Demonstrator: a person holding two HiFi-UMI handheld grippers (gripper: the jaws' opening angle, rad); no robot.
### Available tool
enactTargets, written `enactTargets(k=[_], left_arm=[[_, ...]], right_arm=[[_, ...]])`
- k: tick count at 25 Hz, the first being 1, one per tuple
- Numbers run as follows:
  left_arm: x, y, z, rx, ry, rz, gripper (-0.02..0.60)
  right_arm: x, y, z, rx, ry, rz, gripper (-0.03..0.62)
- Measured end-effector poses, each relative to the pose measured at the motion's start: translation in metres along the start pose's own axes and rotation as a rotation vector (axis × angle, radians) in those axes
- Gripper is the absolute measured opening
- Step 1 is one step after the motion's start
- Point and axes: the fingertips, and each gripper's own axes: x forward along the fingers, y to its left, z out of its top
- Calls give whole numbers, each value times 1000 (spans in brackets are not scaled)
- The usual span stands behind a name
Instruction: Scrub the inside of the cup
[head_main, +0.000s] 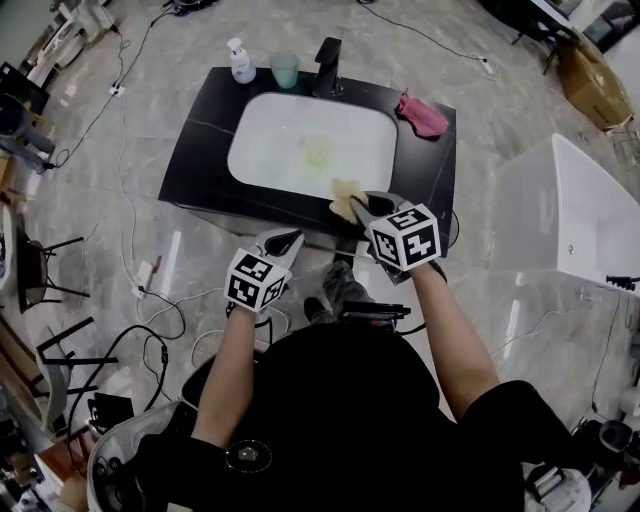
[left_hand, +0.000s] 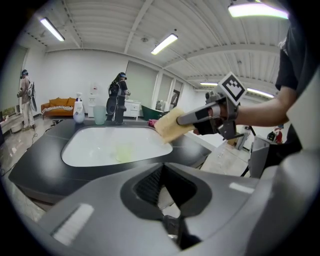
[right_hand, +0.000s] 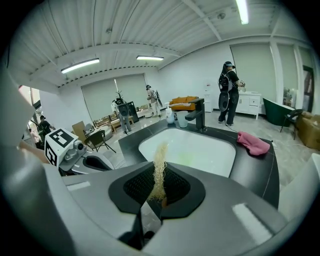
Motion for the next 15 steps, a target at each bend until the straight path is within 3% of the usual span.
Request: enactTargets(k=[15], left_arm=[[-5,-17,2,20,-8,11,0]], right_arm=[[-27,2,-12,11,-19,-11,41]])
